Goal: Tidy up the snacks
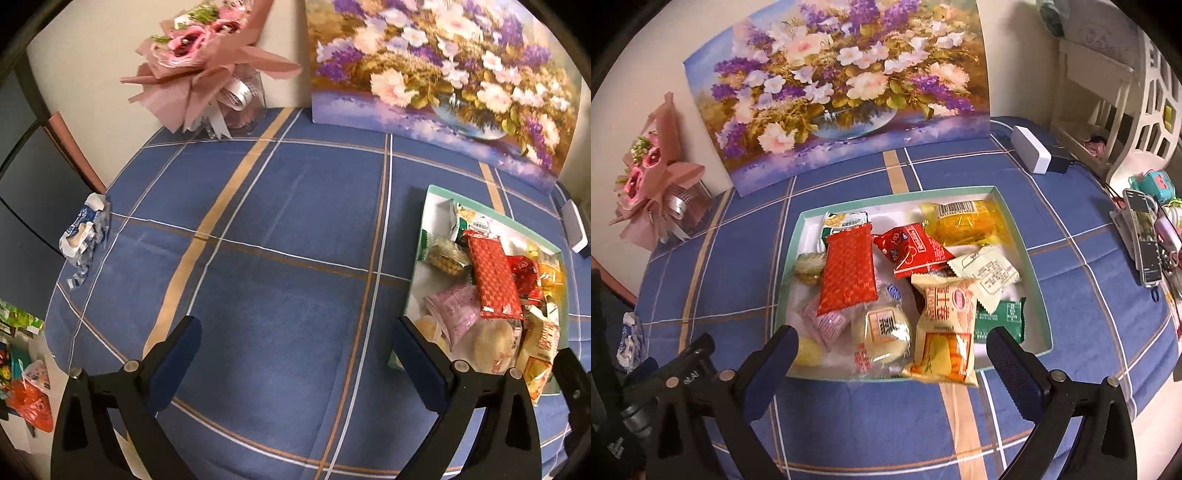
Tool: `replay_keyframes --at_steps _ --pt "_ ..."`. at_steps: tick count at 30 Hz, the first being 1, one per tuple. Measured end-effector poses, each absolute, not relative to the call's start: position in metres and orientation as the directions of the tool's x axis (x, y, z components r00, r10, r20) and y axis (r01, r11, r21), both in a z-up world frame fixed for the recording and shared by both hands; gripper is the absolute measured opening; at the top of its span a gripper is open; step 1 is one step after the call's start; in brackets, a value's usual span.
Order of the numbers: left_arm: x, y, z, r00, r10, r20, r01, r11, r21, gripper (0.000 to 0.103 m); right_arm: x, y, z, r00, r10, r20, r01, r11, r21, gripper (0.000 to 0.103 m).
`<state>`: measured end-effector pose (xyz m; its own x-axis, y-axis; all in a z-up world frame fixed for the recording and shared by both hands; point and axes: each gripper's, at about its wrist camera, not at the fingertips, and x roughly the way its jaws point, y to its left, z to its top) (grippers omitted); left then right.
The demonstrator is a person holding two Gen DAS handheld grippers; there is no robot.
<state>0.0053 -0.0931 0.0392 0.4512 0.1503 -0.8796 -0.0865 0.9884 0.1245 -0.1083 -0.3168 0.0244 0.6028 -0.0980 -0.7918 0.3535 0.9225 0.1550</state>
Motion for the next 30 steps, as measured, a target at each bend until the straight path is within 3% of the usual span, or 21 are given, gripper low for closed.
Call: replay_keyframes --at_steps 30 --pt "-0.011 -0.073 0.036 0.394 0.109 -0.912 -0.099 0.992 0.076 0.102 -0.12 -0.302 0.018 0.568 -0.115 -0.815 0.344 0.933 0.108 0.103"
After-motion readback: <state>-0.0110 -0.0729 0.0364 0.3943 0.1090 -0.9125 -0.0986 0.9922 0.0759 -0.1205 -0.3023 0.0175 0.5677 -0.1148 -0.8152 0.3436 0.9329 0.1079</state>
